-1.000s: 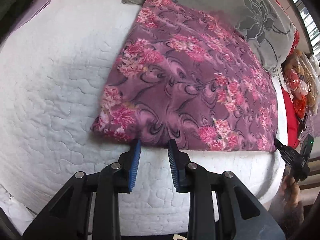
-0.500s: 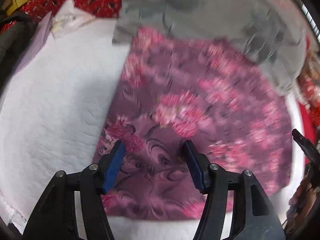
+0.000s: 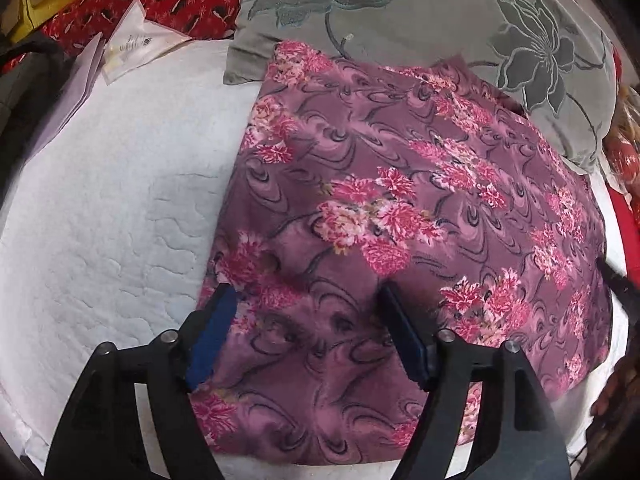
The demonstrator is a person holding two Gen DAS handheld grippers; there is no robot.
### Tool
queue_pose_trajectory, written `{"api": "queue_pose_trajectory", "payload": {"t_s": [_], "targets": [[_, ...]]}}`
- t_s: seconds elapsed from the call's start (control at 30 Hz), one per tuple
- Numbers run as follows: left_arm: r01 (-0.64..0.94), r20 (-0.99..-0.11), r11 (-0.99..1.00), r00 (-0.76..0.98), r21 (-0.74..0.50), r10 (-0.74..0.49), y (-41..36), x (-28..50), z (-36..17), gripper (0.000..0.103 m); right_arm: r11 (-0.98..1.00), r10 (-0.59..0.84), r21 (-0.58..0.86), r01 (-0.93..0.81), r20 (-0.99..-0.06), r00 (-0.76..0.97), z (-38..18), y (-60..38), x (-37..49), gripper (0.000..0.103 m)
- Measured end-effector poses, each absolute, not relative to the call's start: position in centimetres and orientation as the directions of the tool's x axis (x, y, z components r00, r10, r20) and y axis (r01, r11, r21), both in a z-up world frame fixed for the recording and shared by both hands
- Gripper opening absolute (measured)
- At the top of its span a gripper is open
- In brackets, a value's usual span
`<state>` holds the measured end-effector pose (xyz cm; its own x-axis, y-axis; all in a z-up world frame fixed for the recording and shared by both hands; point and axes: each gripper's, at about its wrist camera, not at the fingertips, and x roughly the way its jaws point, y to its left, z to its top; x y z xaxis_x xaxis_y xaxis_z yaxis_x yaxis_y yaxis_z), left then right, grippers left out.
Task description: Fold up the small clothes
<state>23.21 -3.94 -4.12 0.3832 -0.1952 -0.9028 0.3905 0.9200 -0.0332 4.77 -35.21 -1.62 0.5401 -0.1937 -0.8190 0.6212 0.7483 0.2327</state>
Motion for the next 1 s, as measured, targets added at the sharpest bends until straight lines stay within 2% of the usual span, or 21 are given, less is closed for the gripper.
{"api": "queue_pose_trajectory", "payload": {"t_s": [0.1, 0.3, 0.43, 0.53, 0.67, 0.83, 0.9, 0.93, 1.0], "targets": [[0.387, -0.907, 0.921, 0.375, -0.036, -0.193, -4.0, 23.2, -3.7, 0.074, 0.770, -0.210, 0.191, 0.609, -0.825, 0.524, -2.4, -34.9, 4.5, 0.050], [0.373, -0.868, 0.923, 0.422, -0.097, -0.262, -3.2, 24.6, -0.7, 0.074, 0.714, -0.201, 0.252, 0.653, -0.820, 0.536, -0.7, -36.6, 3.6, 0.051], [0.358, -0.898, 0.930, 0.379, -0.078, -0.222, -3.9, 26.5, -2.2, 0.074, 0.711, -0.198, 0.215, 0.670, -0.852, 0.484, -2.7, -37.0, 3.4, 0.053], [0.350, -0.918, 0.931, 0.330, -0.098, -0.221, -3.9, 27.4, -3.7, 0.074, 0.708, -0.209, 0.225, 0.669, -0.838, 0.503, -2.3, -36.8, 3.2, 0.054], [0.332, -0.898, 0.929, 0.341, -0.164, -0.280, -3.7, 29.0, -2.7, 0.074, 0.683, -0.210, 0.290, 0.670, -0.801, 0.561, -0.7, -39.2, 4.2, 0.054], [0.302, -0.899, 0.930, 0.314, -0.211, -0.306, -4.7, 31.7, -2.3, 0.074, 0.589, -0.138, 0.379, 0.713, -0.823, 0.552, -2.1, -43.9, 7.2, 0.055], [0.310, -0.893, 0.928, 0.328, -0.205, -0.307, -5.6, 32.6, -2.1, 0.074, 0.586, -0.067, 0.439, 0.682, -0.812, 0.580, -2.8, -45.1, 8.5, 0.031], [0.316, -0.891, 0.928, 0.335, -0.199, -0.306, -6.0, 33.0, -2.1, 0.074, 0.604, -0.053, 0.451, 0.657, -0.800, 0.597, -2.6, -45.2, 9.1, 0.005], [0.316, -0.897, 0.932, 0.338, -0.177, -0.285, -7.1, 33.6, -3.0, 0.074, 0.639, -0.105, 0.429, 0.639, -0.773, 0.625, -1.4, -45.1, 9.7, 0.005]]}}
